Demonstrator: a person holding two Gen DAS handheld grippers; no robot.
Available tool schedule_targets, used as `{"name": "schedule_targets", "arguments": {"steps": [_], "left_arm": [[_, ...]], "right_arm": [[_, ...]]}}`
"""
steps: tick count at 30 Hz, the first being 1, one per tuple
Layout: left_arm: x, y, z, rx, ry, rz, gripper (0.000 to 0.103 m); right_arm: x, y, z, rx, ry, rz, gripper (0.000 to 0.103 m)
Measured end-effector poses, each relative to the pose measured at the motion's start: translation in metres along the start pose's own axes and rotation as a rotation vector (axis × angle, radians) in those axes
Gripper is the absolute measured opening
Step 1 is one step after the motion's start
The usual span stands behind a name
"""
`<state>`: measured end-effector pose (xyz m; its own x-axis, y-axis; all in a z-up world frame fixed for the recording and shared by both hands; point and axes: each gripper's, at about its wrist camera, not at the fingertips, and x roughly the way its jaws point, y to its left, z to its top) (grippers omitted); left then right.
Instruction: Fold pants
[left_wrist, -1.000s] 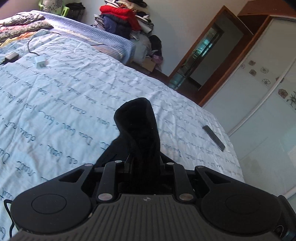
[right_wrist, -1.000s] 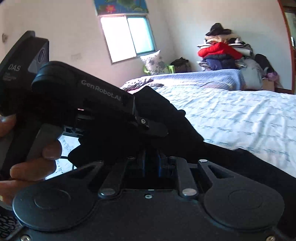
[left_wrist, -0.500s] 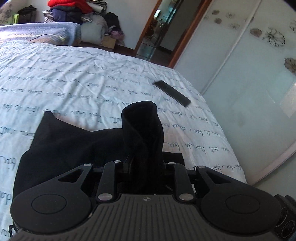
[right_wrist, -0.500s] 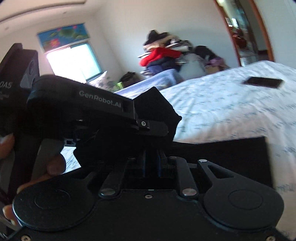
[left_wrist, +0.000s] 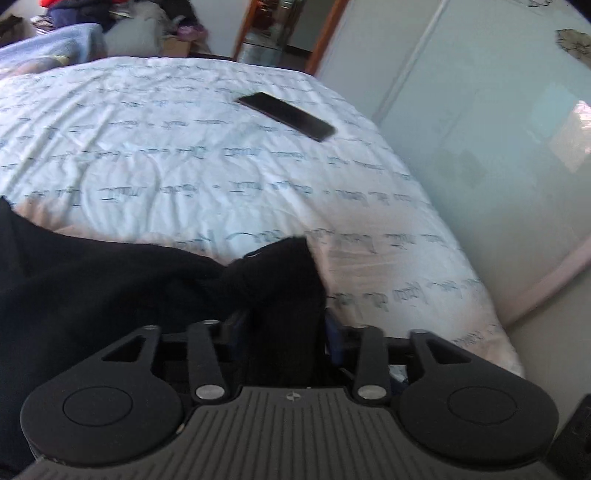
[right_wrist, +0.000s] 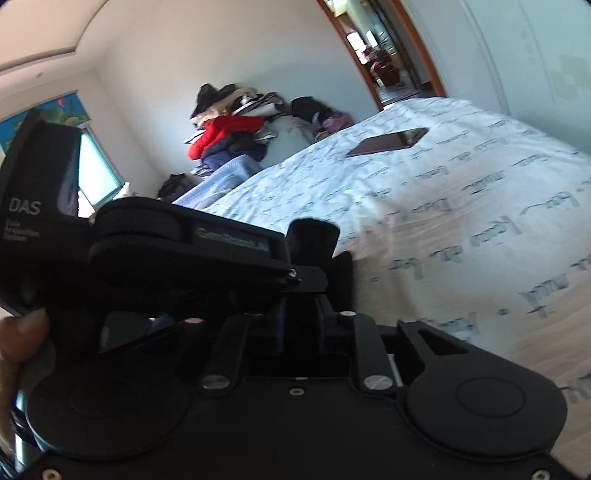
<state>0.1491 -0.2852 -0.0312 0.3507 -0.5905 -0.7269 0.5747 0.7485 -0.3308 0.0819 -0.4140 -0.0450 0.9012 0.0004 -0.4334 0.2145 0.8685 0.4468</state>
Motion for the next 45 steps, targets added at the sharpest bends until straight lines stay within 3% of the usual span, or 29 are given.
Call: {"name": "schedule_targets", "arguments": {"steps": [2,3,4,5,6,7,11,13,15,16,17,18,22,24,25,26,28,30,32,36,40,43,45], "left_arm": [[-0.017,0.011,0.002,-0.054,-0.049,-0.084,0.052],[-0.030,0.017,0.004,-0.074,-0.086,-0.108,0.057],[-0.042,0.024,0.007,-0.076,-0.122,-0.109,0.061],[-0.052,0.031,0.009,-0.068,-0.151,-0.082,0.073],[-0.061,0.039,0.013,-0.058,-0.176,-0.016,0.082],[-0.068,0.047,0.014,-0.045,-0.189,0.059,0.085],[-0.076,0.076,0.002,0.089,-0.151,0.336,0.085],[-0.079,0.088,-0.012,0.148,-0.140,0.428,0.085],[-0.080,0.096,-0.025,0.189,-0.133,0.461,0.085],[-0.080,0.099,-0.030,0.195,-0.125,0.465,0.085],[-0.079,0.102,-0.033,0.190,-0.118,0.464,0.085],[-0.080,0.105,-0.034,0.181,-0.113,0.457,0.085],[-0.088,0.119,-0.034,0.132,-0.122,0.403,0.086],[-0.086,0.128,-0.027,0.088,-0.105,0.388,0.086],[-0.085,0.132,-0.022,0.063,-0.096,0.373,0.085],[-0.084,0.135,-0.017,0.042,-0.095,0.353,0.086],[-0.084,0.140,-0.007,0.013,-0.112,0.323,0.087],[-0.078,0.142,0.002,0.011,-0.101,0.353,0.088],[-0.076,0.143,0.004,0.004,-0.088,0.372,0.087],[-0.086,0.129,-0.012,0.034,-0.109,0.303,0.089],[-0.085,0.103,-0.030,0.113,-0.134,0.320,0.089],[-0.075,0.088,-0.038,0.168,-0.110,0.320,0.089],[-0.070,0.083,-0.044,0.174,-0.101,0.300,0.089]], "right_arm": [[-0.016,-0.012,0.000,-0.022,-0.043,-0.111,0.042],[-0.022,-0.018,0.002,-0.014,-0.062,-0.146,0.042],[-0.027,-0.021,0.005,-0.003,-0.074,-0.155,0.042],[-0.036,-0.028,0.007,0.010,-0.086,-0.136,0.042],[-0.038,-0.028,0.012,0.018,-0.093,-0.100,0.042],[-0.038,-0.028,0.016,0.019,-0.094,-0.056,0.042],[-0.008,-0.019,0.037,0.013,-0.037,0.115,0.042],[0.018,-0.014,0.045,-0.008,0.016,0.130,0.047],[0.043,-0.010,0.047,-0.023,0.070,0.122,0.047],[0.056,-0.012,0.047,-0.009,0.102,0.145,0.045],[0.067,-0.014,0.045,0.021,0.140,0.155,0.025],[0.069,-0.015,0.041,0.030,0.161,0.150,0.013],[0.053,-0.021,0.040,0.005,0.100,0.038,0.006],[0.057,-0.027,0.037,0.035,0.135,0.035,0.008],[0.056,-0.026,0.035,0.029,0.135,0.009,0.014],[0.048,-0.023,0.035,0.013,0.113,-0.025,0.021],[0.023,-0.015,0.035,-0.028,0.060,-0.064,0.023],[-0.003,-0.006,0.031,-0.048,0.048,-0.037,0.026],[-0.023,0.004,0.020,-0.082,0.069,-0.025,0.048],[-0.048,0.020,-0.002,-0.149,0.109,-0.044,0.048],[-0.050,0.030,-0.012,-0.171,0.120,0.005,0.048],[-0.033,0.030,-0.019,-0.194,0.162,-0.059,0.048],[-0.028,0.026,-0.024,-0.168,0.160,-0.040,0.037]]}}
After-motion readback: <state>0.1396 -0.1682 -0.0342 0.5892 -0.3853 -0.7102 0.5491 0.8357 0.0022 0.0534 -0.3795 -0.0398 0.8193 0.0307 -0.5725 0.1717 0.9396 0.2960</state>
